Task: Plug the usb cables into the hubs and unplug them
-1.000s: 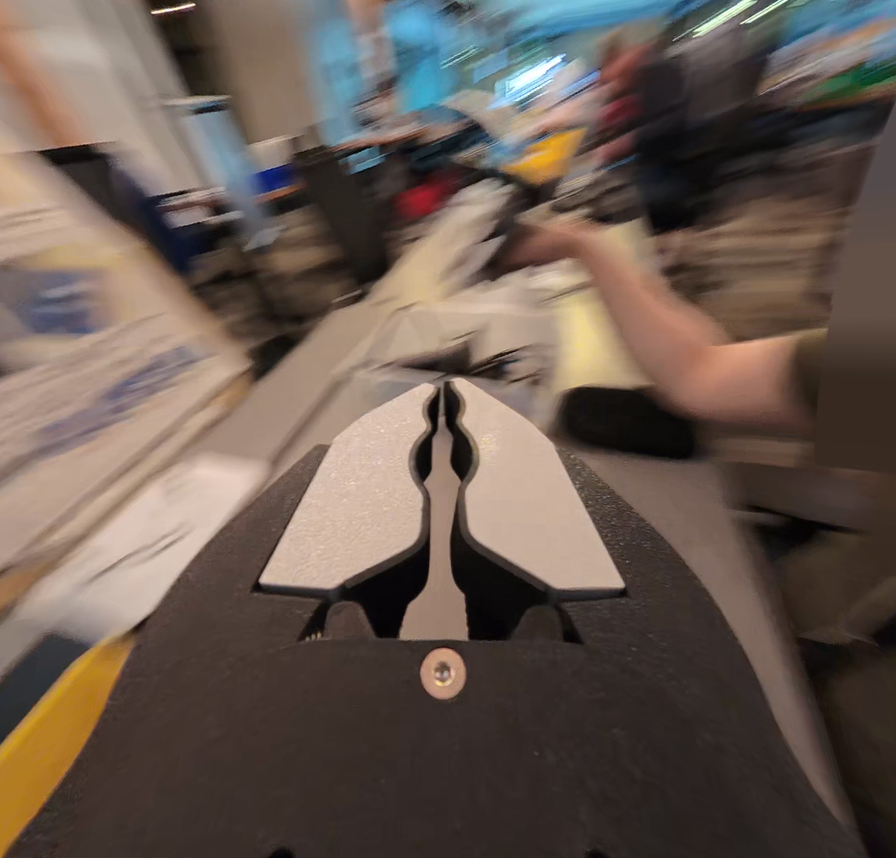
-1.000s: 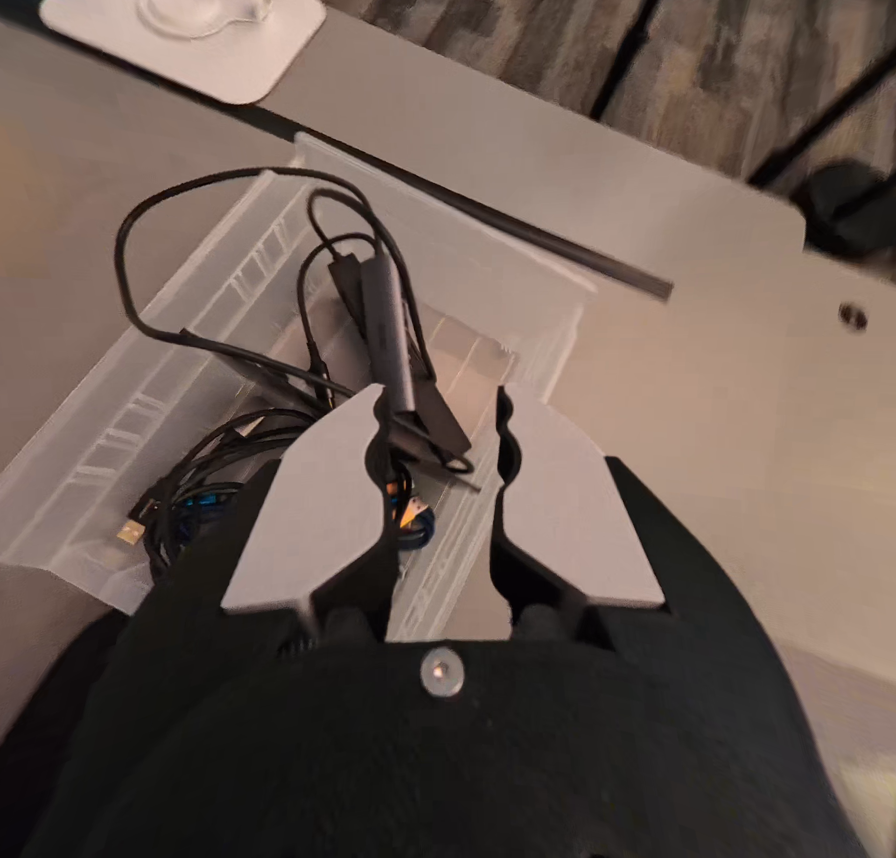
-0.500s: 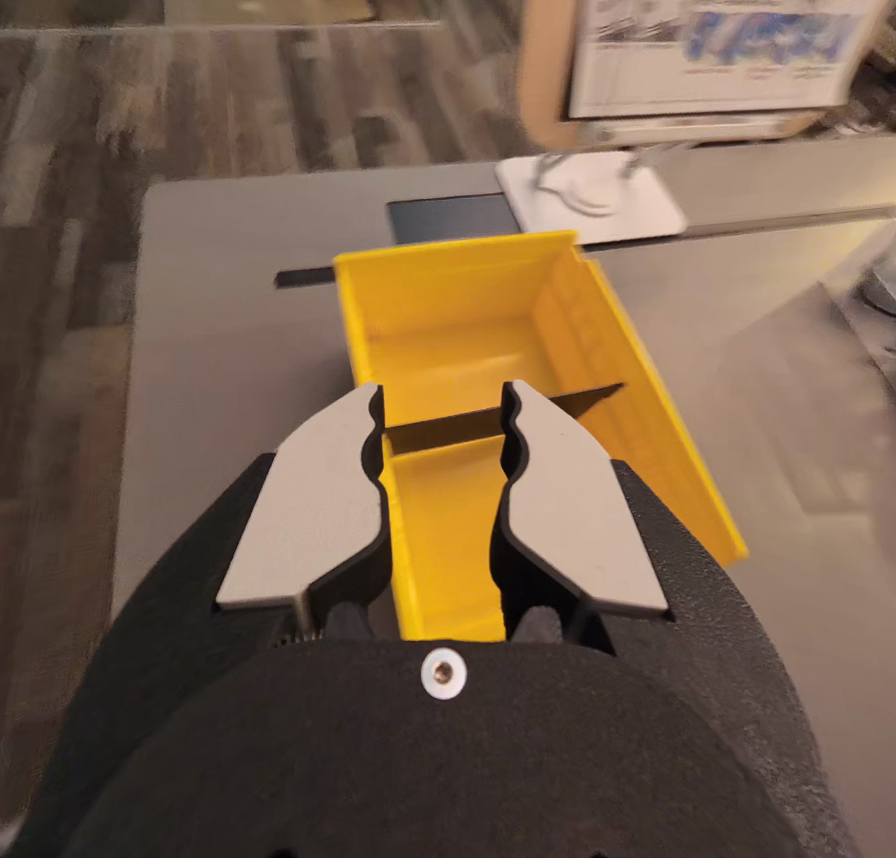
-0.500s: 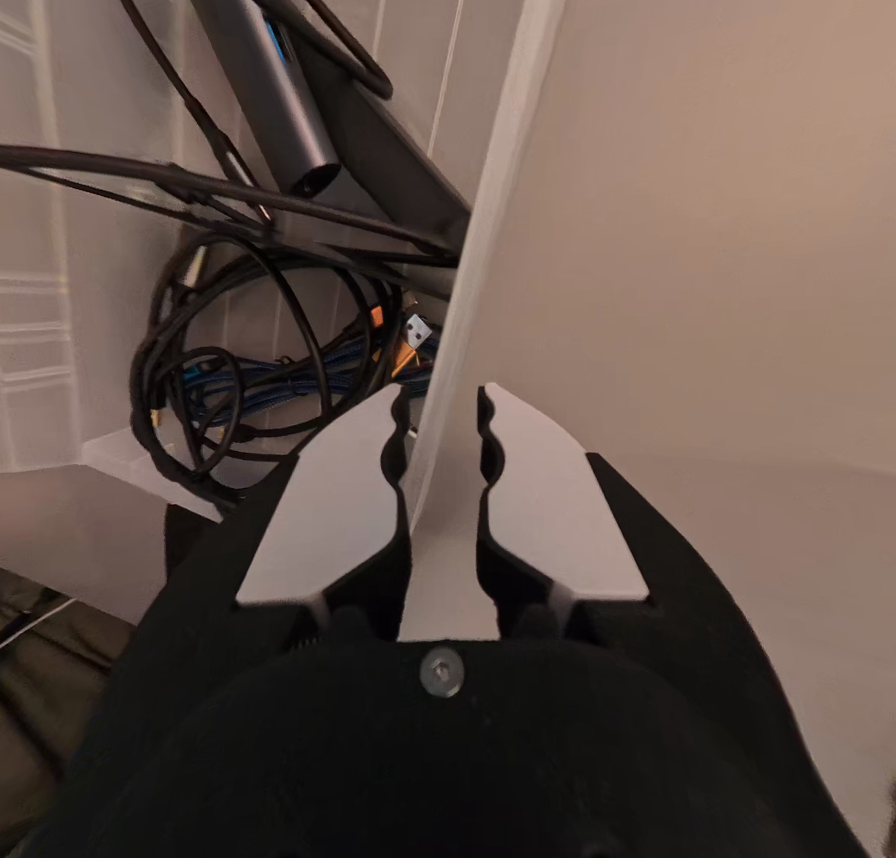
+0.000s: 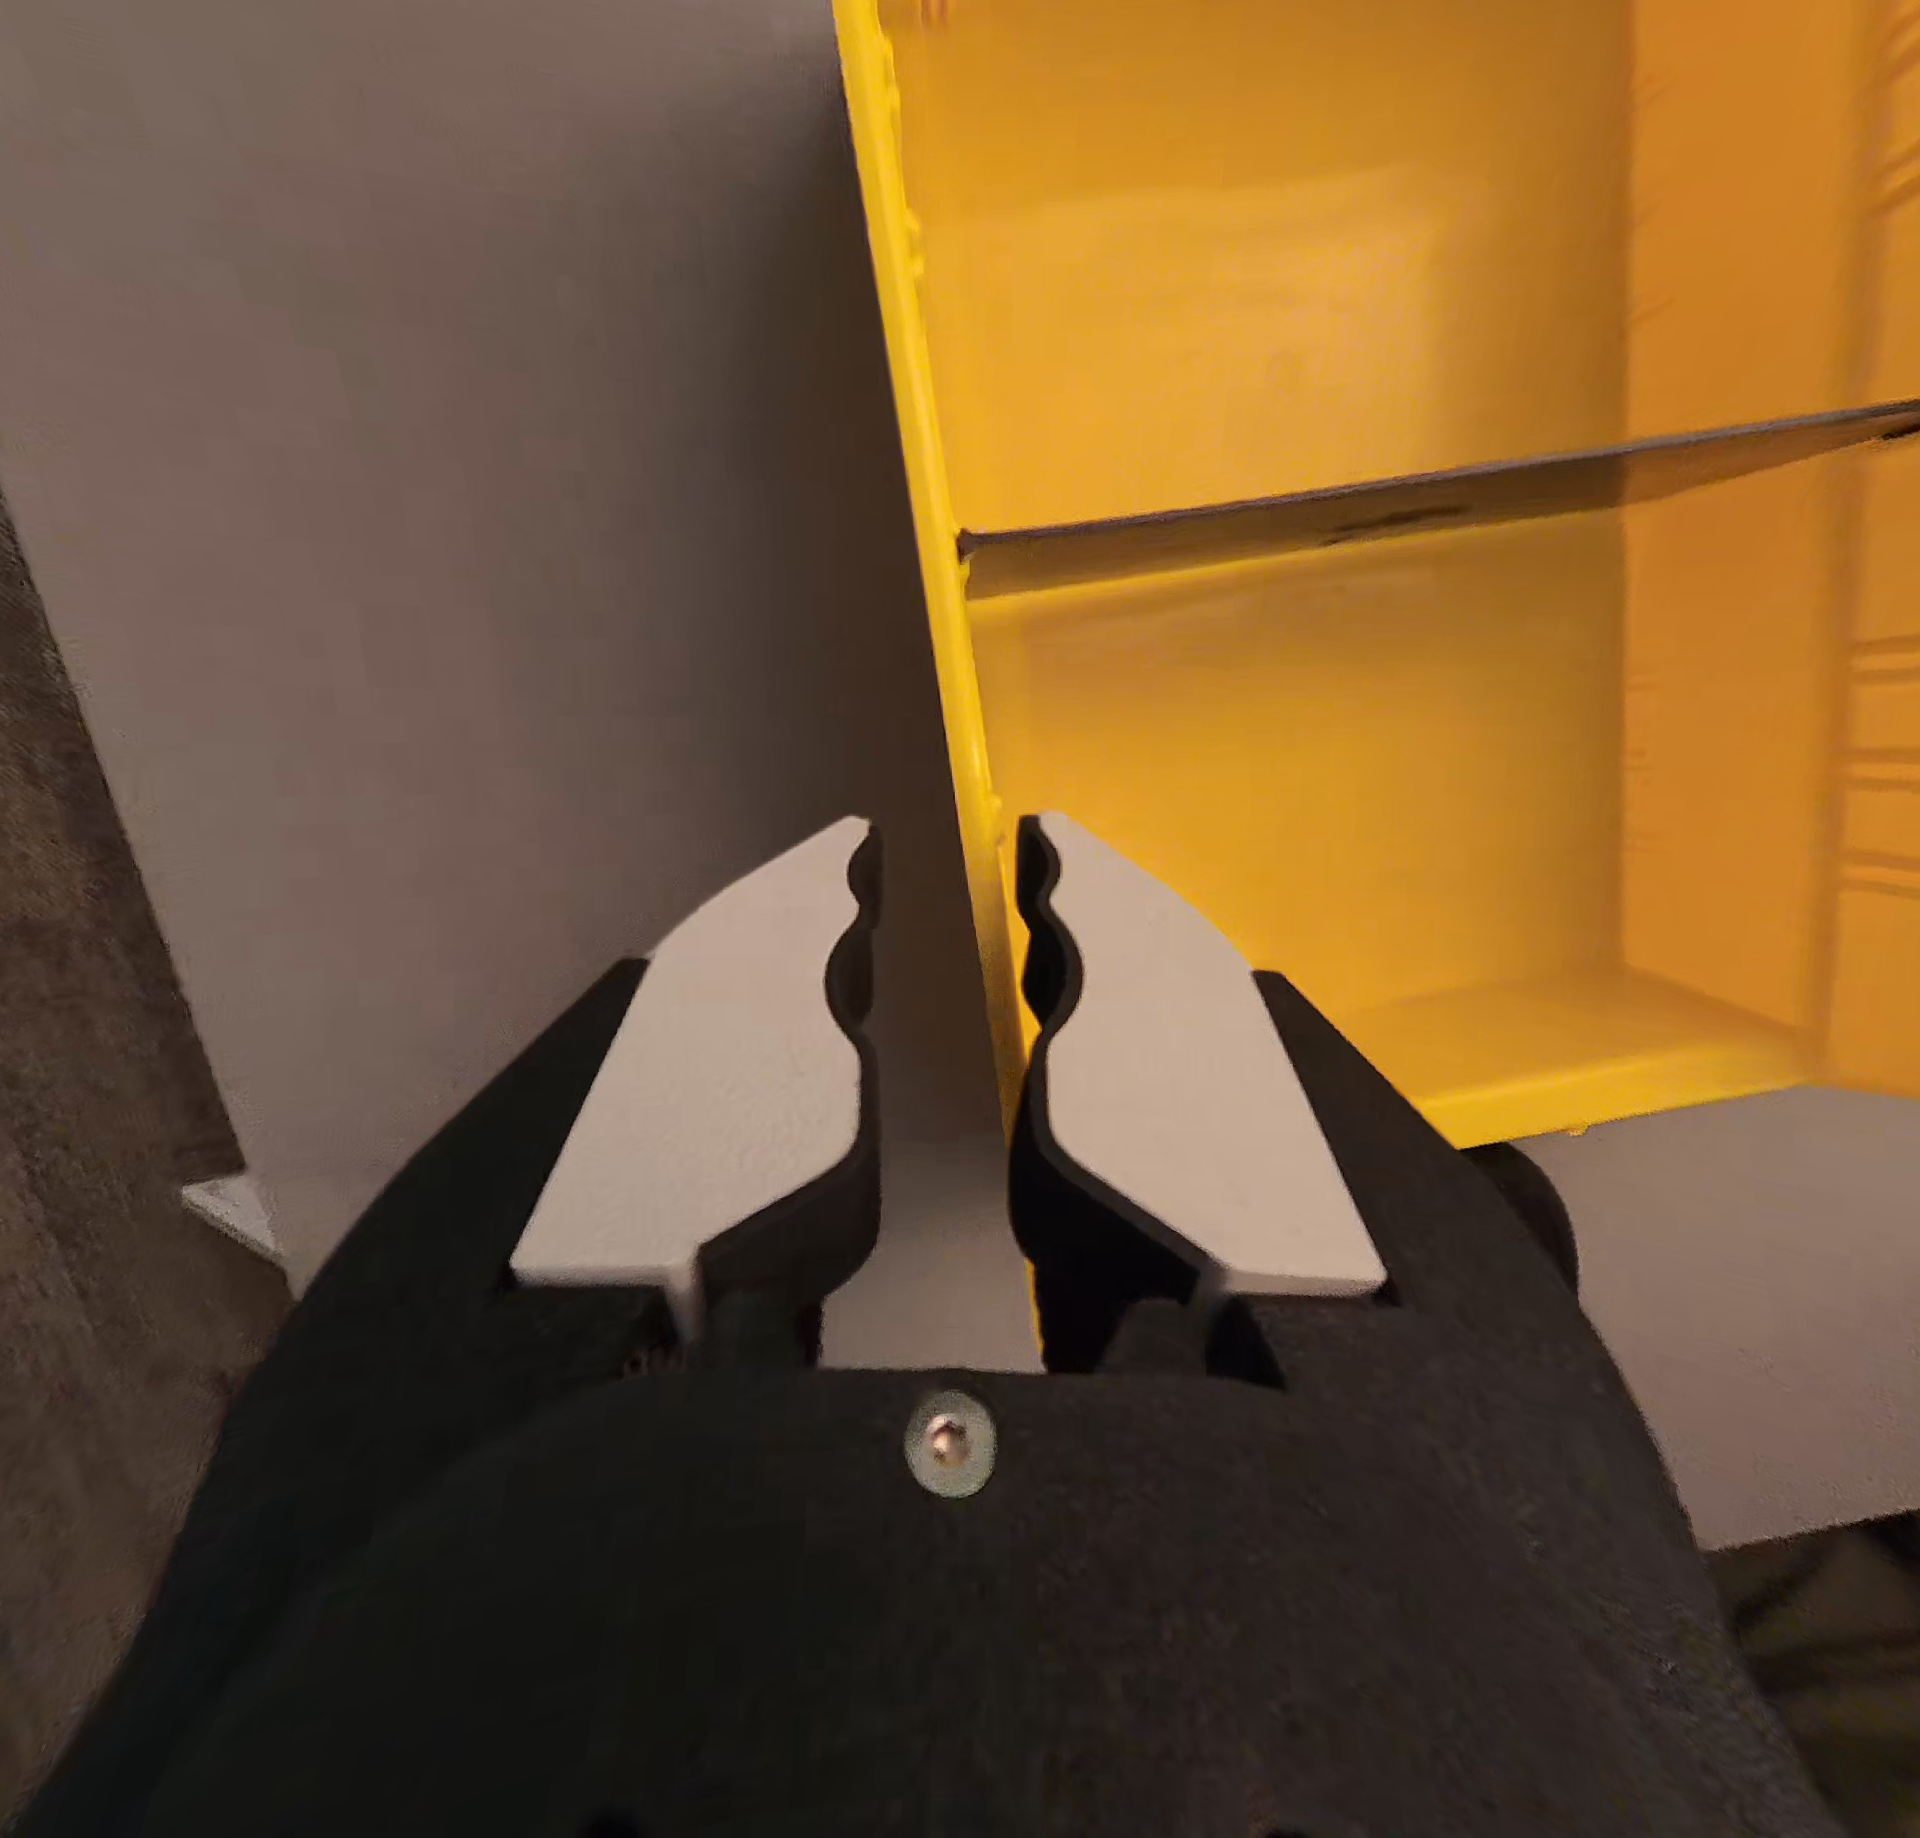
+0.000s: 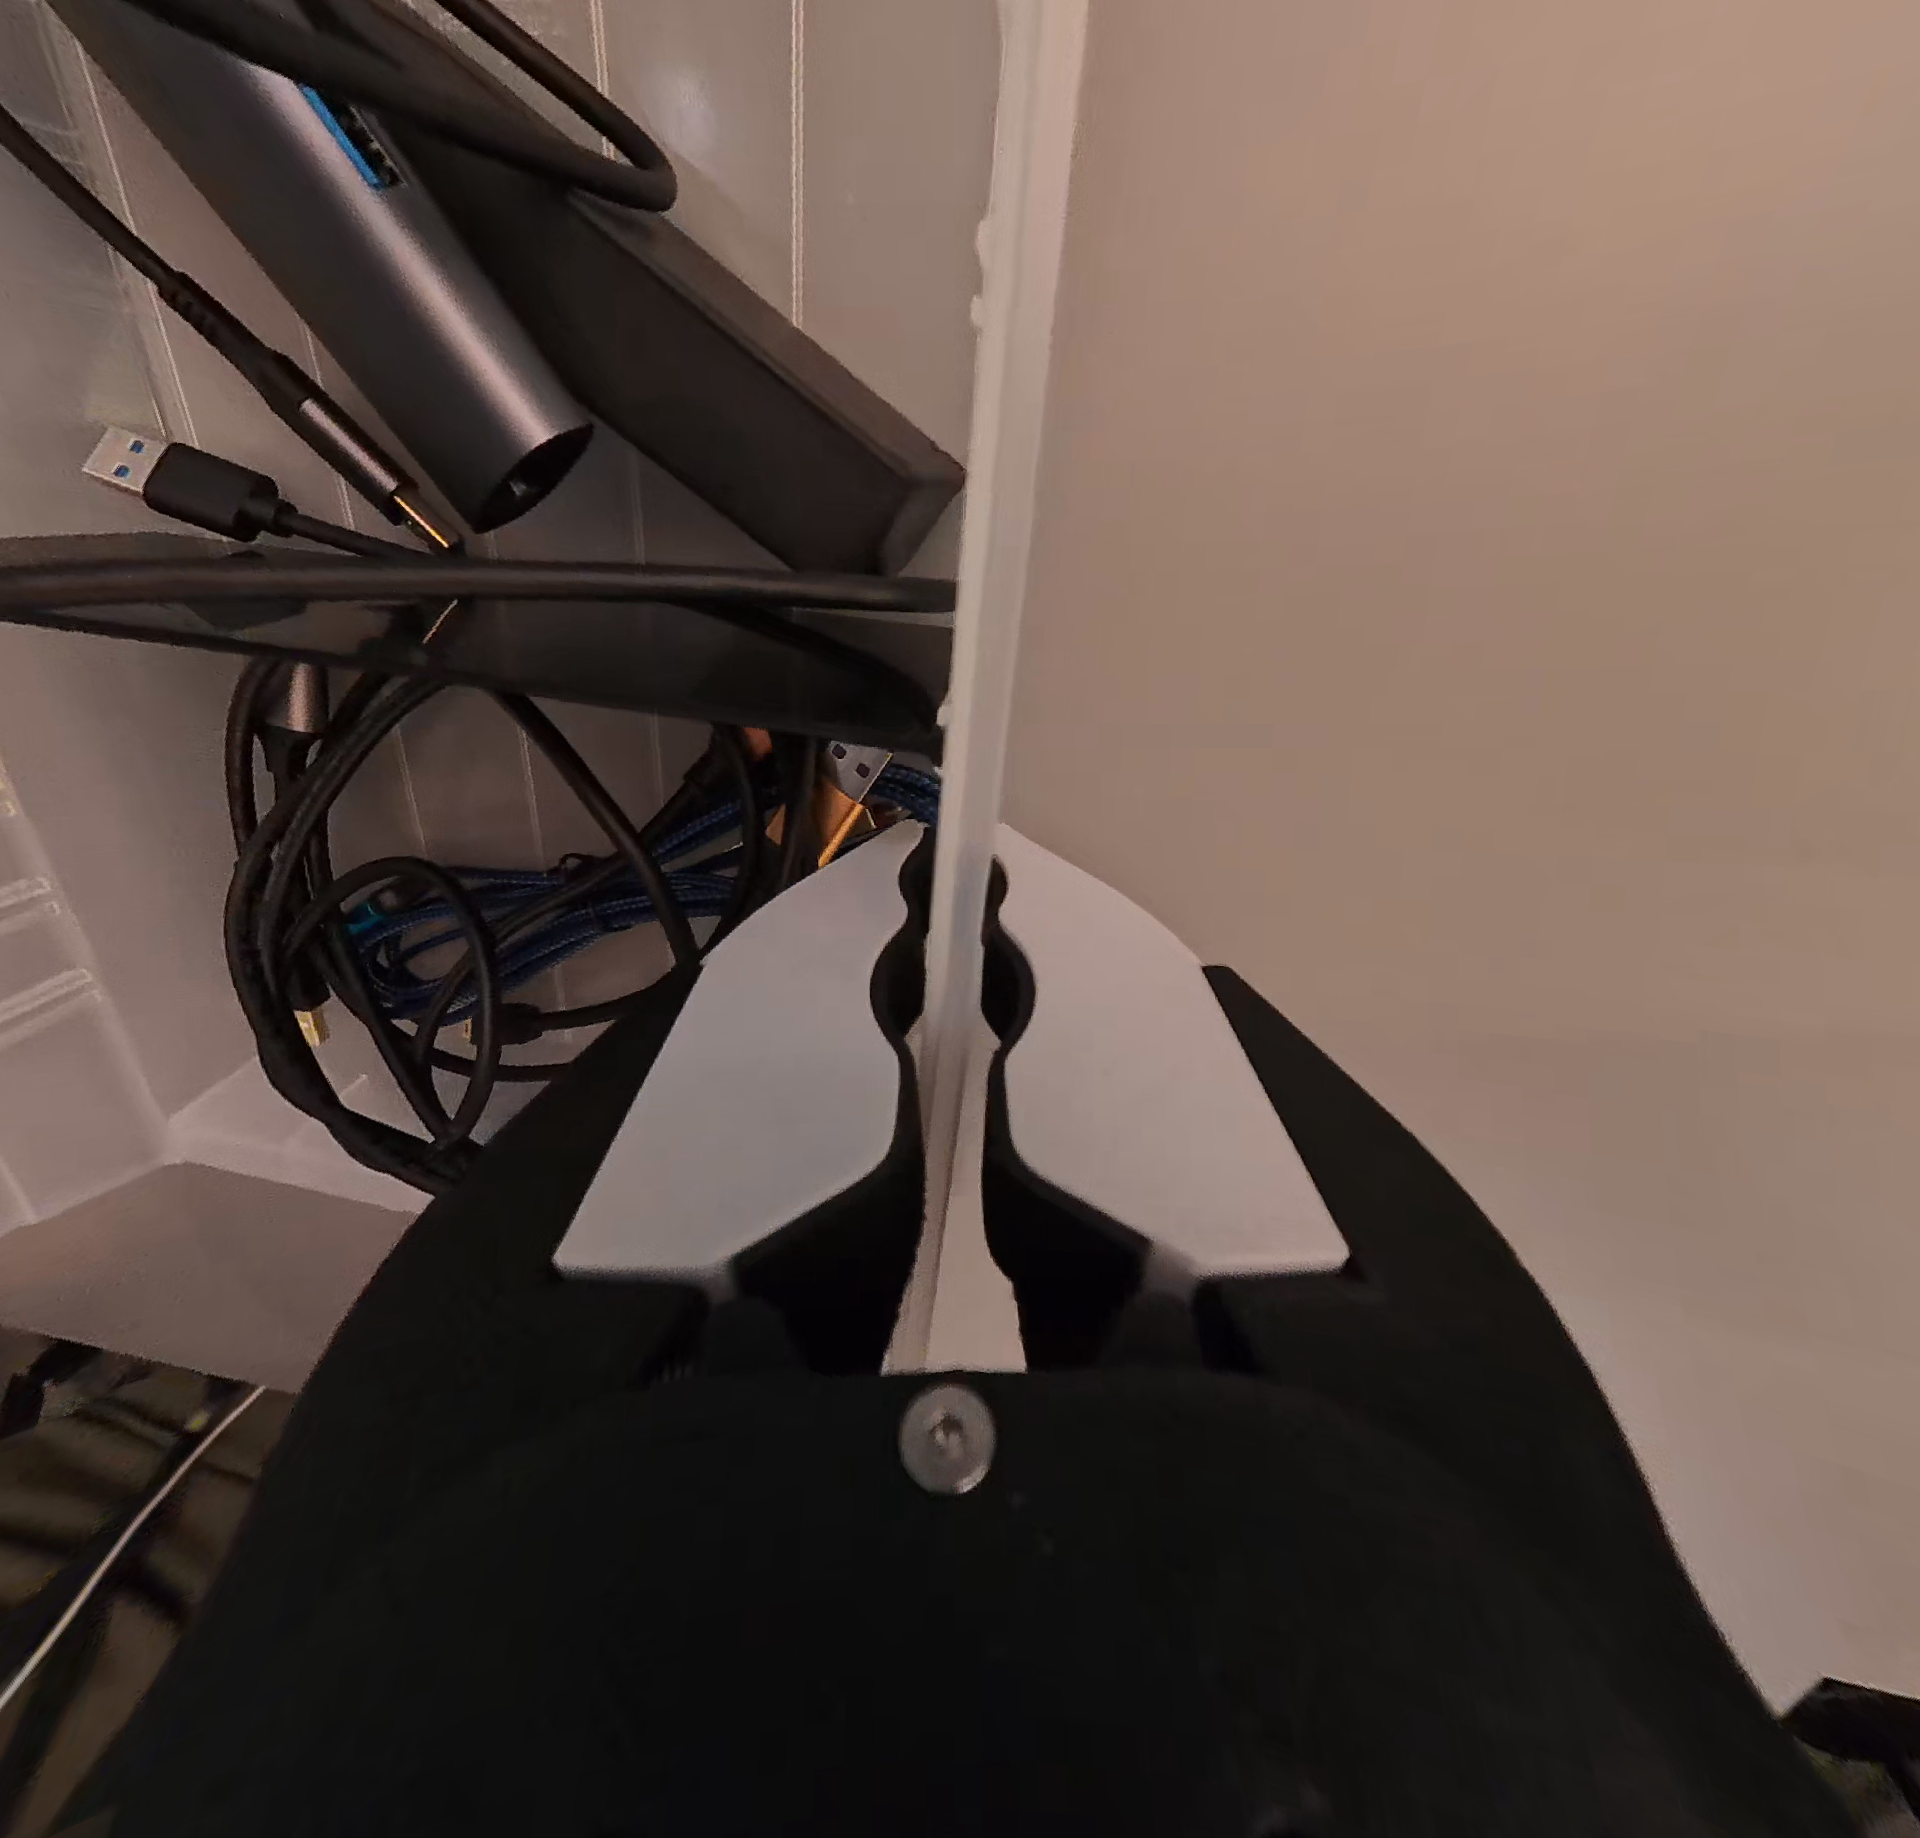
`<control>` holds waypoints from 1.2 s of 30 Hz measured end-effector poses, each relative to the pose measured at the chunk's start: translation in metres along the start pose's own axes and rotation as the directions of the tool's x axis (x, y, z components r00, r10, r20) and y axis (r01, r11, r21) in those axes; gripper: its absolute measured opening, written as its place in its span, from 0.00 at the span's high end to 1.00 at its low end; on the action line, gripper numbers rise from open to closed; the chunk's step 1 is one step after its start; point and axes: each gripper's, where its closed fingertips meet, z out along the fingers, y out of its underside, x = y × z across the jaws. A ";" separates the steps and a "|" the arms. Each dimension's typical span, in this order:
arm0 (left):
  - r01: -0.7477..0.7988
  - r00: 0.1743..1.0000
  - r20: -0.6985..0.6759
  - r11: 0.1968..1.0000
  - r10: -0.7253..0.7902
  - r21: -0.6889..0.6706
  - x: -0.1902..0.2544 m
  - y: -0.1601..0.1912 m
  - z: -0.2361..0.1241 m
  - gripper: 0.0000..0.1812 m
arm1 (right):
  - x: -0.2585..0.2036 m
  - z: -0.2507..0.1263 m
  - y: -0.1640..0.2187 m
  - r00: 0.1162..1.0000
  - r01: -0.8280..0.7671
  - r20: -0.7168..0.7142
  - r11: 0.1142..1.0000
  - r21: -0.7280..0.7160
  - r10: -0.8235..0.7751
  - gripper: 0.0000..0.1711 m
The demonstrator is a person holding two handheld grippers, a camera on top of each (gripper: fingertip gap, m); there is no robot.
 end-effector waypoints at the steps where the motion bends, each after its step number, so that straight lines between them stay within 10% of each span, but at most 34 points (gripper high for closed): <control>1: 0.002 1.000 -0.001 1.000 -0.002 -0.016 0.000 0.002 0.003 0.88 | -0.007 0.002 -0.003 1.000 0.003 0.002 1.000 0.000 -0.003 0.96; 13: -0.041 0.999 -0.016 0.995 0.040 -0.092 0.018 0.004 0.014 0.97 | -0.104 0.014 -0.027 0.968 0.246 0.044 0.969 0.017 -0.246 0.94; 19: -0.105 0.994 0.001 0.984 0.106 -0.142 0.039 -0.001 0.018 0.96 | -0.118 -0.065 -0.047 0.899 0.390 0.043 0.839 0.379 -0.437 0.95; 24: -0.161 0.986 0.018 0.974 0.166 -0.159 0.062 -0.008 0.024 0.95 | -0.211 -0.181 -0.001 0.365 0.375 0.117 0.261 0.890 -0.923 0.90; 28: -0.176 0.983 0.020 0.968 0.183 -0.181 0.079 -0.009 0.026 0.95 | -0.241 -0.238 0.061 0.042 0.170 -0.086 -0.077 0.982 -0.995 0.87; 36: -0.179 0.983 -0.004 0.961 0.183 -0.208 0.096 -0.003 0.025 0.93 | -0.234 -0.278 0.151 -0.547 -0.107 -0.023 0.042 0.993 -0.837 1.00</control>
